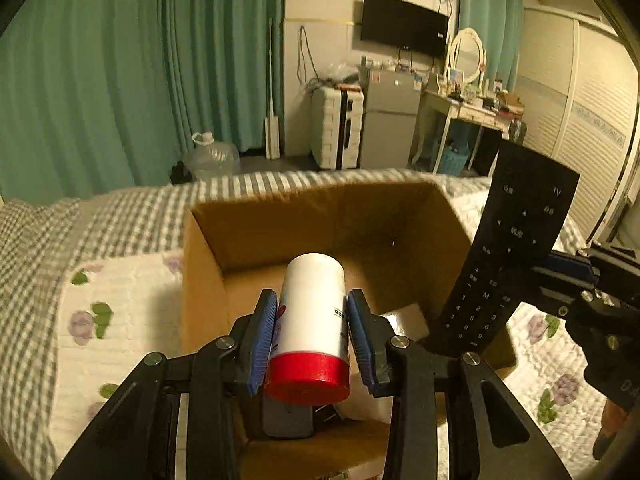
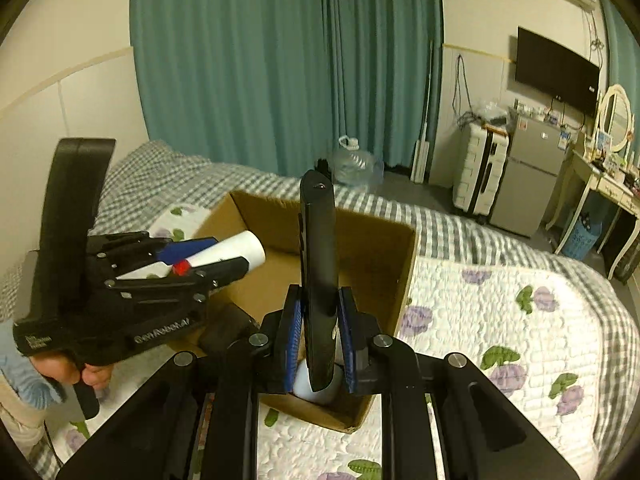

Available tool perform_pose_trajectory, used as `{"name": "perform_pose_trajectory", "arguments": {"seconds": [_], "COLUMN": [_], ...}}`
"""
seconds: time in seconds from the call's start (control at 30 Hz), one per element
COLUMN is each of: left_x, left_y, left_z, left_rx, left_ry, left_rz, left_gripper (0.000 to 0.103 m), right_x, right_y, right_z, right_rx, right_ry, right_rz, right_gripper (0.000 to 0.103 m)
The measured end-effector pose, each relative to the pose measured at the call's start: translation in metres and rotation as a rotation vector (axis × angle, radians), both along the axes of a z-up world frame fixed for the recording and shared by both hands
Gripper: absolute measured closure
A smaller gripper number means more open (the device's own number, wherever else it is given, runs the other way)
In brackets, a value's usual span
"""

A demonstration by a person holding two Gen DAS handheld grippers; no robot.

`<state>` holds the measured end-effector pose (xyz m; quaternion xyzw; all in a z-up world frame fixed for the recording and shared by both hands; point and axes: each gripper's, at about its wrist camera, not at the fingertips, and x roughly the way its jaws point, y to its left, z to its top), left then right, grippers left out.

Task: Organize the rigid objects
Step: 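Carry the remote and tube over the box and release both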

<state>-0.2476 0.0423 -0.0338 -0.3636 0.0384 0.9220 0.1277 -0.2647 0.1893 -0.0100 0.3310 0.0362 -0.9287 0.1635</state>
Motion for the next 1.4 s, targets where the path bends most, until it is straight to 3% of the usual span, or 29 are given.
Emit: {"name": "perform_pose_trajectory", "arguments": {"seconds": [0.07,0.17,0.57,0.6,0.67,0.7,0.9,1.07,1.27,1.4], "left_x": [-0.003,-0.003,0.013,0.016,0.023,0.026,0.054,0.084,0.116,0.131], "left_y": [0.001,0.002,-0.028,-0.031,-0.034,-0.036,-0.047,-0.06,-0.07,-0.077], "left_z": [-0.011,-0.012,0.004,0.006,0.01,0.011,0.02,0.023,0.014,-0.007], "left_rx": [-0.011,-0.043,-0.027,-0.027,-0.028,-0.029,-0.027,-0.018,-0.01,-0.012], "left_ry": [-0.008,0.018,0.053,0.055,0.059,0.063,0.07,0.069,0.067,0.058], "left_rz": [0.008,0.028,0.105,0.109,0.112,0.114,0.139,0.165,0.194,0.208], "left_gripper": [0.061,0.044,0.044,0.043,0.043,0.043,0.043,0.043,0.04,0.039], "right_x": [-0.005,-0.008,-0.036,-0.036,-0.032,-0.027,0.001,0.048,0.093,0.102], "right_y": [0.001,0.0,-0.029,-0.029,-0.029,-0.026,-0.013,-0.003,-0.006,-0.02], "right_z": [-0.008,-0.015,-0.038,-0.037,-0.032,-0.025,0.005,0.016,-0.004,-0.035], "right_rx": [0.0,0.008,0.036,0.03,0.02,0.005,-0.024,-0.007,0.0,0.003], "right_ry": [-0.014,-0.029,-0.104,-0.1,-0.081,-0.056,0.006,0.045,0.007,-0.052], "right_rz": [-0.001,0.001,0.014,0.008,-0.006,-0.014,-0.071,-0.111,-0.125,-0.114], "right_gripper": [0.086,0.086,0.085,0.083,0.049,0.043,0.041,0.03,0.028,0.025]}}
